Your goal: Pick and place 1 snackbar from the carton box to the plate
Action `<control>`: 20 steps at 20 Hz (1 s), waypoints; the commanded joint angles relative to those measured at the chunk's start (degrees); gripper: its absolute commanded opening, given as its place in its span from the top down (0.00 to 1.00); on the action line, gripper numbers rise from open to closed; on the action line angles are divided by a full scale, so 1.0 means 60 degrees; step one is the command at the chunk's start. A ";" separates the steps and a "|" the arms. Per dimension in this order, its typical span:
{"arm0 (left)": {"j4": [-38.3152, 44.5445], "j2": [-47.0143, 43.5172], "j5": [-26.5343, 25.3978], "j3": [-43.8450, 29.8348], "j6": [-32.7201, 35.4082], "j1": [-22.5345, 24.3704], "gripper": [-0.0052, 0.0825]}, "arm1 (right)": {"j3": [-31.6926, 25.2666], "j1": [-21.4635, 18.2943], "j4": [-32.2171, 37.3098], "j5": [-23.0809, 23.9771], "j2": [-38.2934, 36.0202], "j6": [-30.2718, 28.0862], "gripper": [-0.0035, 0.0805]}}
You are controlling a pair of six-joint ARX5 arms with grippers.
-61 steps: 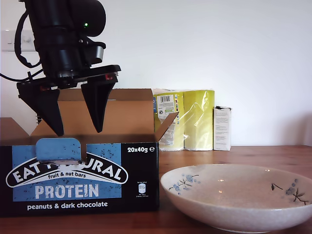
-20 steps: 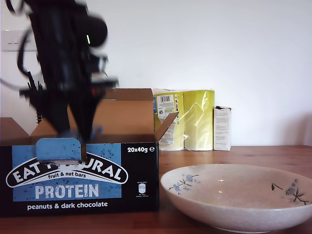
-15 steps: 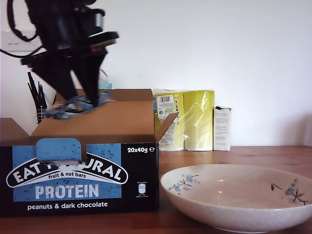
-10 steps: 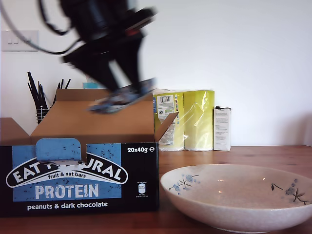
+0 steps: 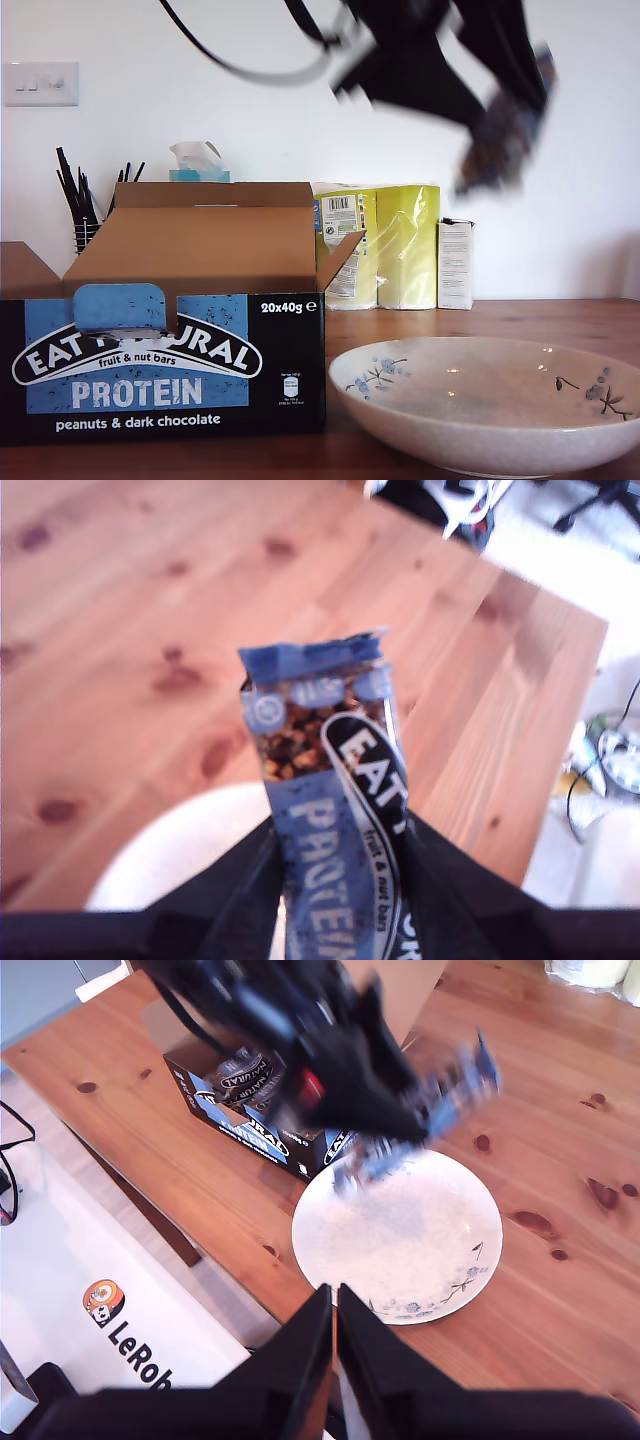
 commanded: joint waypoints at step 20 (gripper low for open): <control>-0.0127 0.2375 -0.0801 -0.0175 0.0827 -0.0182 0.46 | -0.0011 0.0040 0.0015 0.0000 -0.0295 0.0073 0.97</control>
